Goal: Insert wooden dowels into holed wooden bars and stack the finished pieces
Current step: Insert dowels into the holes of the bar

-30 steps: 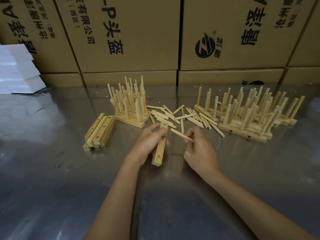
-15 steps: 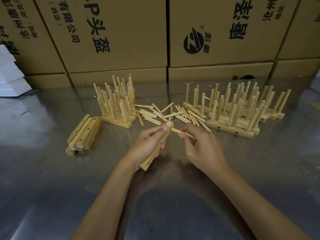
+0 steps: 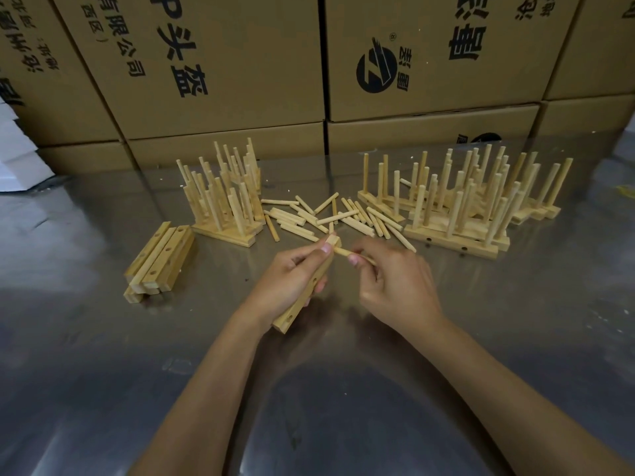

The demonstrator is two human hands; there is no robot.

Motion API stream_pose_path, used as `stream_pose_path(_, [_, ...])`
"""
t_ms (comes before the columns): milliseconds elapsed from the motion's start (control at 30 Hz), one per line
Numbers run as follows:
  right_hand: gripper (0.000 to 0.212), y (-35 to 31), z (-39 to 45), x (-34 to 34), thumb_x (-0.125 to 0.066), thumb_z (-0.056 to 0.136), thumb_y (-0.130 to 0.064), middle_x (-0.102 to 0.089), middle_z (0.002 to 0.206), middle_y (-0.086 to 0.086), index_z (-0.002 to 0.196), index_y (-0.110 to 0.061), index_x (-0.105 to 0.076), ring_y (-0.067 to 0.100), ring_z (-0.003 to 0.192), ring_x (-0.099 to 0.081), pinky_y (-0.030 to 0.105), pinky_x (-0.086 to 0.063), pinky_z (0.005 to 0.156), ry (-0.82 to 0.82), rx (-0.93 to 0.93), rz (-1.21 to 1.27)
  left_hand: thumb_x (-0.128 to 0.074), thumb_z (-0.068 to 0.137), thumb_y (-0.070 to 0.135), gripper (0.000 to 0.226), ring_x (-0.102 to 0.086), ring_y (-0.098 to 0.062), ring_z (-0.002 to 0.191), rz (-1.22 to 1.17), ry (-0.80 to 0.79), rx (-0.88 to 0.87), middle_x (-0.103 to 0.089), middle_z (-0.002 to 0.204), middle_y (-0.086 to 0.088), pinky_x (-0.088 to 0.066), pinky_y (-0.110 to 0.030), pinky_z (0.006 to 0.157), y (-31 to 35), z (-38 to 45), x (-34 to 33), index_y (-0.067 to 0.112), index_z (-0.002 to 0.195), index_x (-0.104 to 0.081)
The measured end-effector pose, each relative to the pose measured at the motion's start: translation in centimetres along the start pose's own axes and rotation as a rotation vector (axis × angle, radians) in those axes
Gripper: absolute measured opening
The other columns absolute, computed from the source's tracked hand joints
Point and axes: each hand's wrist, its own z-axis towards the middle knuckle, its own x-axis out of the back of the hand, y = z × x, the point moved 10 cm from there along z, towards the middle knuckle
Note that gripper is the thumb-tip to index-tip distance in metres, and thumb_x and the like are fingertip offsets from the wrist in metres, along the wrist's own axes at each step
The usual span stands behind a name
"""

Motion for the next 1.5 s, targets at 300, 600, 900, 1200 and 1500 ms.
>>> stream_pose_path(300, [0.013,2.2,-0.2,-1.9,-0.055,0.096,-0.024,-0.047,0.052,-0.011,0.088,-0.024,-0.067,0.008,0.051,-0.042,0.027,-0.027,0.052,-0.121,-0.179,0.129,-0.047,0.103,0.04,0.034,-0.046,-0.002,0.049,0.033,-0.035,0.012,-0.048,0.056,0.005,-0.043,-0.018,0.049,-0.2,-0.1,-0.4,0.039,0.136,-0.059])
stream_pose_path(600, [0.021,2.9,-0.5,-2.5,-0.055,0.098,-0.027,-0.052,0.055,-0.009,0.081,-0.024,-0.067,0.003,0.051,-0.047,0.026,-0.029,0.049,-0.145,-0.296,0.237,-0.046,0.104,0.039,0.037,-0.047,-0.002,0.05,0.055,-0.054,-0.011,-0.049,0.058,0.003,-0.043,-0.018,0.05,-0.1,0.2,-0.6,0.039,0.14,-0.055])
stream_pose_path(900, [0.033,3.8,-0.8,-3.1,-0.054,0.099,-0.029,-0.048,0.05,-0.011,0.069,-0.021,-0.063,0.004,0.049,-0.041,0.028,-0.03,0.053,-0.209,-0.422,0.345,-0.045,0.104,0.039,0.039,-0.047,-0.003,0.049,0.116,-0.076,-0.021,-0.05,0.059,-0.003,-0.042,-0.015,0.052,0.0,0.2,-0.9,0.04,0.143,-0.051])
stream_pose_path(1200, [0.033,4.5,-0.8,-4.2,-0.053,0.1,-0.034,-0.048,0.047,-0.019,0.076,-0.02,-0.072,0.001,0.053,-0.045,0.024,-0.033,0.057,-0.305,-0.564,0.507,-0.048,0.103,0.039,0.035,-0.048,-0.004,0.048,0.031,-0.07,0.027,-0.052,0.055,0.003,-0.042,-0.017,0.048,-0.6,0.6,-0.7,0.041,0.138,-0.054])
stream_pose_path(1500, [0.025,8.1,1.0,0.6,-0.05,0.097,-0.027,-0.06,0.118,-0.001,0.111,-0.016,-0.068,0.021,0.114,-0.048,0.034,-0.042,0.08,-0.102,-0.324,-0.305,-0.051,0.103,0.037,0.028,-0.047,-0.01,0.04,-0.29,0.359,0.198,-0.058,0.053,0.0,-0.04,-0.022,0.038,-3.7,1.2,3.9,0.03,0.128,-0.061])
